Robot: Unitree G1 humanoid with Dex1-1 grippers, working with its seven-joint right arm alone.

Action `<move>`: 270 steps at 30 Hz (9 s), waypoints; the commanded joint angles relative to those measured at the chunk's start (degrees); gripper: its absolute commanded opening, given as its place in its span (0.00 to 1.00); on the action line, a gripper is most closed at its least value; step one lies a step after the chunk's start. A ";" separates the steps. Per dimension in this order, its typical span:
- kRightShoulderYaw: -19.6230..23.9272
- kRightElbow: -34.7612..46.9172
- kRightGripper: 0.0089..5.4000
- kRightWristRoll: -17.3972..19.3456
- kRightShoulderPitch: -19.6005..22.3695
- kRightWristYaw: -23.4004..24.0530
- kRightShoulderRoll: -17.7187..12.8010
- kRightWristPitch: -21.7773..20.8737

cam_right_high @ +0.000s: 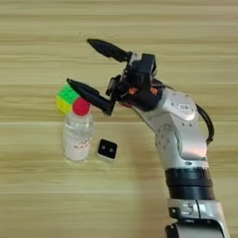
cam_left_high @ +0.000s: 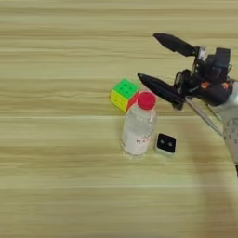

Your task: Move the objects on the table

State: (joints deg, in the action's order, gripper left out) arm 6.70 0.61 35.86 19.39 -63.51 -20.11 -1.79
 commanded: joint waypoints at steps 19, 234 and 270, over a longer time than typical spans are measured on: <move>2.28 -8.80 0.99 -6.69 11.21 15.72 0.97 1.65; 0.22 -49.86 1.00 -26.70 12.32 -9.20 -17.10 -24.86; 4.56 -54.12 1.00 -24.53 18.82 0.79 -17.06 -22.67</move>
State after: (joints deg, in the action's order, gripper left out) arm 9.71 -54.82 10.62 33.00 -65.03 -33.97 -24.36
